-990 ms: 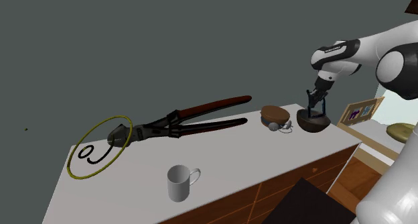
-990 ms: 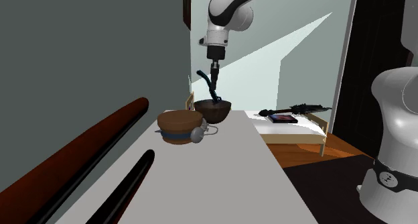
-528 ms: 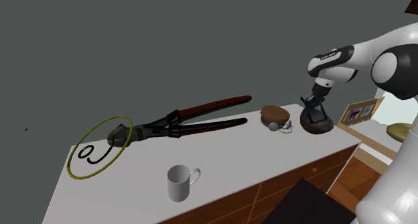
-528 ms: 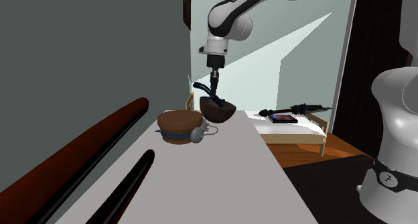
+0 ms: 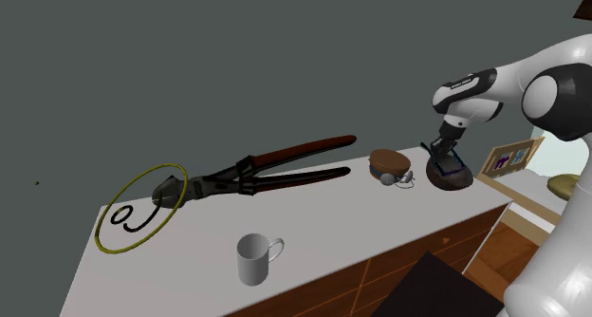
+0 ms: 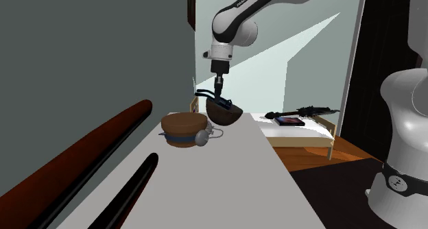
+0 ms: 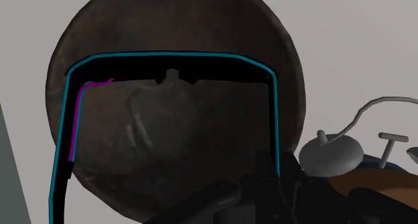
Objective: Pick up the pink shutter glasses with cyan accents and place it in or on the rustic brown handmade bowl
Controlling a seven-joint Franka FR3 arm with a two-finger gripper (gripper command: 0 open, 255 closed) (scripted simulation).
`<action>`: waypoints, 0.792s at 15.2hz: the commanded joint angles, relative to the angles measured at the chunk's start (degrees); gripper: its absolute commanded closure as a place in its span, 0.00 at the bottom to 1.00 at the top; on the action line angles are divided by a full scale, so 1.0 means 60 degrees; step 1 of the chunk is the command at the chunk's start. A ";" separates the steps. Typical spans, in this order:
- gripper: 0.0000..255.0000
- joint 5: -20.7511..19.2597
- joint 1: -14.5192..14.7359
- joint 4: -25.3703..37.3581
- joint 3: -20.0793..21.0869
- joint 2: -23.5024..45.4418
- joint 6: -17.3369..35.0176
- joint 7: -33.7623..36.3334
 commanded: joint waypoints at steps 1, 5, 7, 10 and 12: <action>1.00 -0.0037 -0.0039 -0.0083 -0.0042 0.0057 -0.0036 0.0015; 0.00 -0.0020 -0.0060 -0.0016 -0.0044 0.0090 -0.0079 -0.0005; 0.00 -0.0010 -0.0059 0.0002 -0.0039 0.0109 -0.0081 -0.0002; 0.00 -0.0157 -0.0023 0.0066 -0.0073 -0.0098 -0.0311 0.0094; 0.00 -0.0364 0.0003 0.0406 -0.0124 -0.0371 -0.0875 0.0231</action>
